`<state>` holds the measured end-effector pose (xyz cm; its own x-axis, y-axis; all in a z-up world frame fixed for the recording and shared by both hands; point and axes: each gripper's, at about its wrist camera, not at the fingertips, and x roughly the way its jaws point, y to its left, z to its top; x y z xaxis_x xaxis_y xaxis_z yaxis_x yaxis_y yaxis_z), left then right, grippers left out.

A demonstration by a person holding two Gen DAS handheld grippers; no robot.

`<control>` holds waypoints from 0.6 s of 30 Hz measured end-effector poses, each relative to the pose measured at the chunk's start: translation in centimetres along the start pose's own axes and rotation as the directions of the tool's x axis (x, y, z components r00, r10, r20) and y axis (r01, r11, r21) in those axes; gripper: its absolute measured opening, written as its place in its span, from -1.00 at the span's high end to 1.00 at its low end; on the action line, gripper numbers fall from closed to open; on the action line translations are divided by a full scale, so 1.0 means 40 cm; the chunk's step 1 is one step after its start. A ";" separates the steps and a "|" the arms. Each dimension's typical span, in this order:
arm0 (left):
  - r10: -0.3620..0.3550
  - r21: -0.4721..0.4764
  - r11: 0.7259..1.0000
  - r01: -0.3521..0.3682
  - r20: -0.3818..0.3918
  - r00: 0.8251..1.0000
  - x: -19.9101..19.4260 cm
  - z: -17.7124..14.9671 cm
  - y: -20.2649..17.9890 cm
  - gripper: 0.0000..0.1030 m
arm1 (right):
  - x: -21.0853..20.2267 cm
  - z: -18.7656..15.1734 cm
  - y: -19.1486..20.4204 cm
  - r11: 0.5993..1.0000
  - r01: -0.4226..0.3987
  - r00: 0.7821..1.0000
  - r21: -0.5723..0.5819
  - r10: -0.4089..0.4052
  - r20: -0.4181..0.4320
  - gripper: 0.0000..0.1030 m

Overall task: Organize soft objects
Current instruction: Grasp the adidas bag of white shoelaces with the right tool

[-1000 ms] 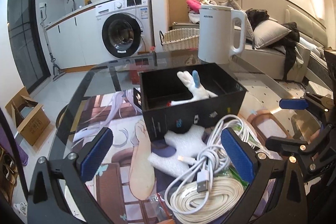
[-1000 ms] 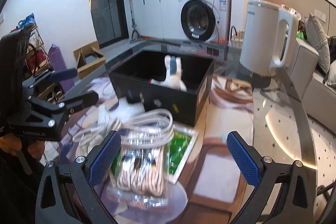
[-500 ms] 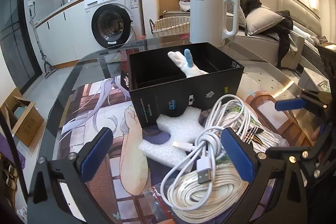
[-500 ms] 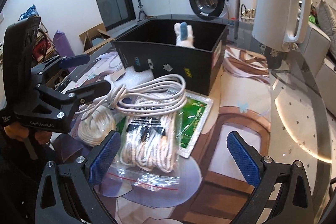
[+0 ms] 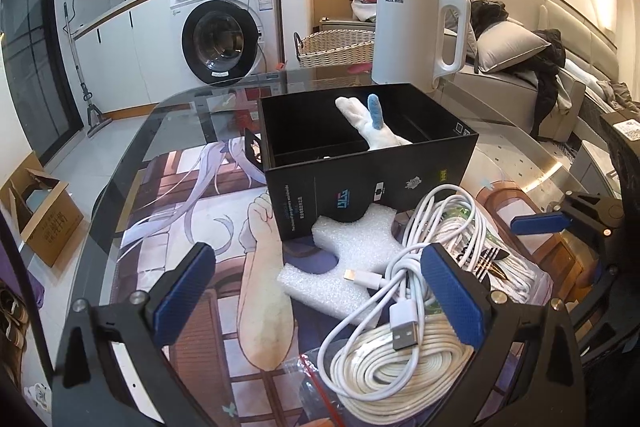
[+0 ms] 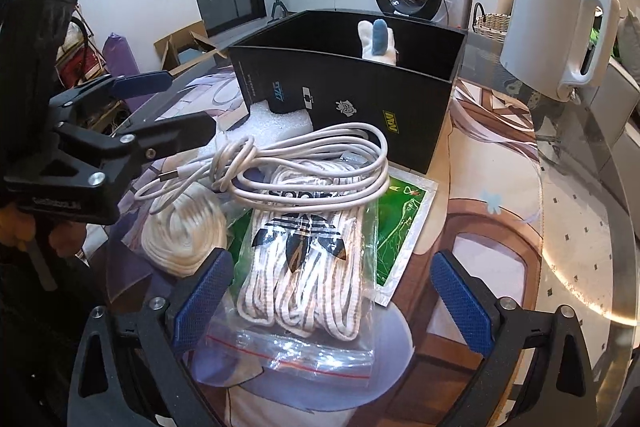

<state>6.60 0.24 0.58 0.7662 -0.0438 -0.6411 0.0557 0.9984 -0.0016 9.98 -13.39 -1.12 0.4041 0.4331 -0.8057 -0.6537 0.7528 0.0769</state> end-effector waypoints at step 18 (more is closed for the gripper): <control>-0.001 -0.019 1.000 0.001 -0.013 1.000 0.008 -0.001 0.011 -1.00 | -0.007 -0.003 0.011 0.999 -0.020 1.000 -0.042 0.021 0.012 0.14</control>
<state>6.86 0.67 0.34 0.7575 -0.0444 -0.6513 0.0445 0.9989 -0.0165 9.50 -13.22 -0.92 0.3981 0.4548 -0.7967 -0.6880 0.7225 0.0687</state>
